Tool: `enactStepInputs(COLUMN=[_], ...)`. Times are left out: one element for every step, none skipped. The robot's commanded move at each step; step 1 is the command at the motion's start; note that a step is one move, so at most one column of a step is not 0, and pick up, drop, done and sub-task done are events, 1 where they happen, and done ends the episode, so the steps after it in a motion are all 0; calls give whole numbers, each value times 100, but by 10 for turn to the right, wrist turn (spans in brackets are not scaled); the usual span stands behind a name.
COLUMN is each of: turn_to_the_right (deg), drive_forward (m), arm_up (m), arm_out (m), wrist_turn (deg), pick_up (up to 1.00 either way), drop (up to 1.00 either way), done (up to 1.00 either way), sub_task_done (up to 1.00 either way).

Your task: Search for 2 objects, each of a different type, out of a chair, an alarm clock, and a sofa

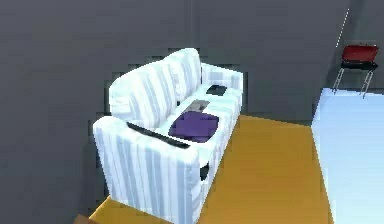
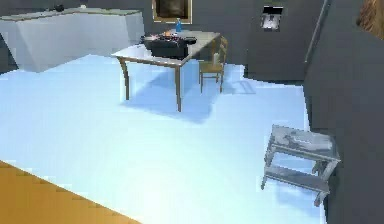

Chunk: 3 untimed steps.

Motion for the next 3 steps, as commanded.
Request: enactStepInputs(turn_to_the_right=[450,450,90], drive_forward=[0,0,0], arm_up=[0,0,0], arm_out=[0,0,0], wrist_turn=[0,0,0], pick_up=[0,0,0], drop=[0,0,0], done=[0,0,0], sub_task_done=[0,0,0])
